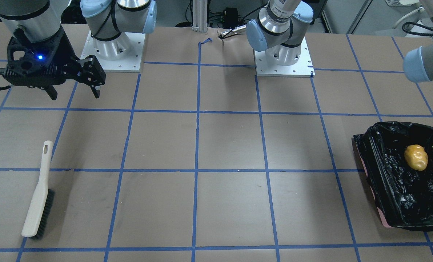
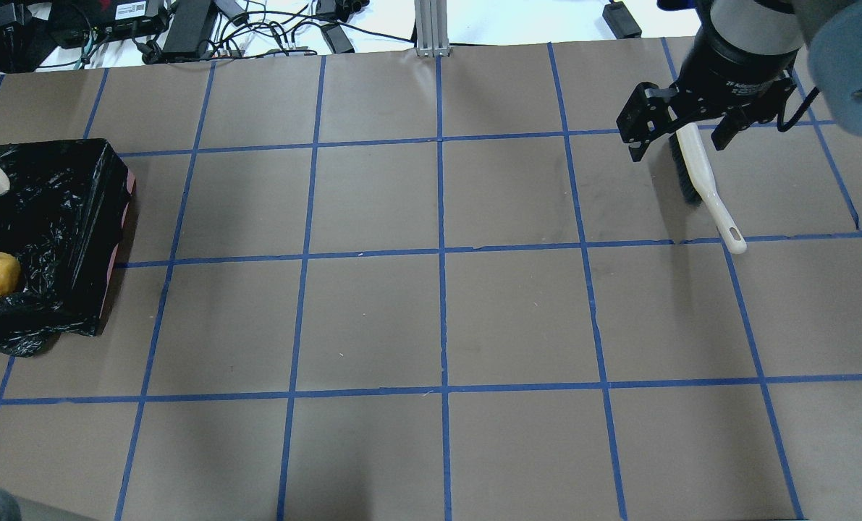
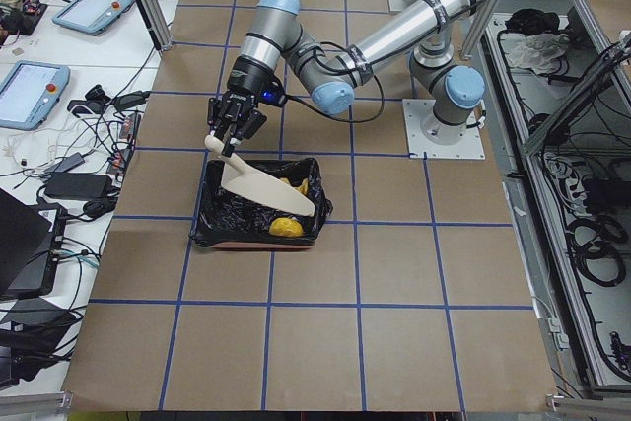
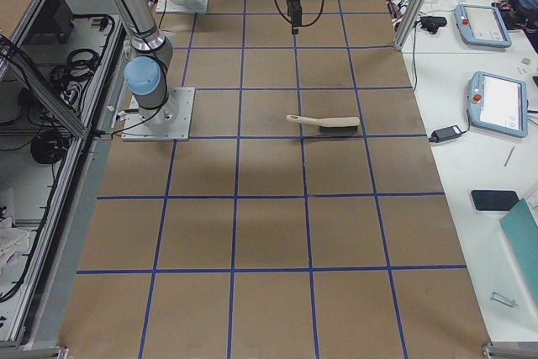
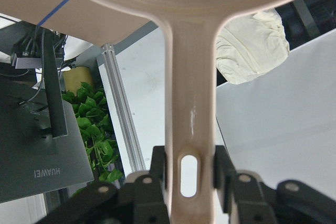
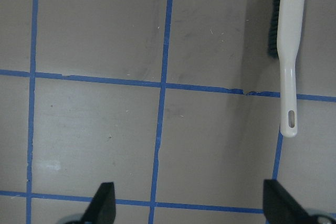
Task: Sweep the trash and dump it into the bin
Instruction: 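Hold the dustpan inverted over the bin with the left gripper to empty it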
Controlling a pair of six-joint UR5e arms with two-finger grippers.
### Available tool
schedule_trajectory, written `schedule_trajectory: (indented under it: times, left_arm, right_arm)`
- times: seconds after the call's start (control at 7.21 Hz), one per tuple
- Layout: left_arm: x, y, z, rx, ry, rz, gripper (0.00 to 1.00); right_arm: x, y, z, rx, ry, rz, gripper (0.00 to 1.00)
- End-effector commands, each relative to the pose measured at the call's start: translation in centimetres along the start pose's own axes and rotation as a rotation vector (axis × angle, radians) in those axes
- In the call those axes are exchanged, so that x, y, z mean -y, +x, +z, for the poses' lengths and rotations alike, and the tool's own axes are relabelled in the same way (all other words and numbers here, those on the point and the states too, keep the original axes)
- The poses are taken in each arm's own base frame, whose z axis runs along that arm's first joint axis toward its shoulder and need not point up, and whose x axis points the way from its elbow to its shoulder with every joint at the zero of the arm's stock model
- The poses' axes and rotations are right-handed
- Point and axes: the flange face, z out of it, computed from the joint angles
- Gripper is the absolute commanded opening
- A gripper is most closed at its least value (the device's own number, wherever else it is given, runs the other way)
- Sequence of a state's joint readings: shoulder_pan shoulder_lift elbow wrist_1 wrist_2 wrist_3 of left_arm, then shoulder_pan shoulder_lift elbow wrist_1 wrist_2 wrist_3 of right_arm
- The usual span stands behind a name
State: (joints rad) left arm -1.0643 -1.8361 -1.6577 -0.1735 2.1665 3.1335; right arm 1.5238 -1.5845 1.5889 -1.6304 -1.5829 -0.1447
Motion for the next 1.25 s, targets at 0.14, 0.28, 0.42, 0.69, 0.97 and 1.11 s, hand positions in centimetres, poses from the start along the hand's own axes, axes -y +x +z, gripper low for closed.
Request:
schedule_trajectory:
  times: [0.14,0.28,0.42,0.69,0.97,1.11]
  left_arm:
    - [1.2,-0.1,-1.4,-0.043,-0.031,-0.008,0.07]
    - [2.4,-0.3,-1.7,-0.041,-0.042,-0.012,0.07]
    - [3.2,-0.4,-1.9,-0.044,-0.069,-0.029,0.07]
    - [3.2,-0.4,-2.0,-0.043,-0.065,-0.024,0.06]
    - [2.8,-0.5,-1.3,-0.027,-0.017,0.007,0.03]
    - [1.7,-1.0,-0.9,0.029,0.051,0.050,0.01]
  right_arm:
    - [0.0,0.1,-0.3,-0.002,0.015,0.000,1.00]
    - [0.2,0.1,0.0,0.001,0.010,-0.002,1.00]
    - [-0.1,0.1,-0.3,-0.005,0.010,-0.005,1.00]
    - [0.3,-0.1,0.1,0.012,0.010,-0.007,1.00]
    - [0.3,0.0,0.3,0.016,0.007,-0.005,1.00]
    - [0.3,0.0,0.2,0.013,0.007,-0.005,1.00]
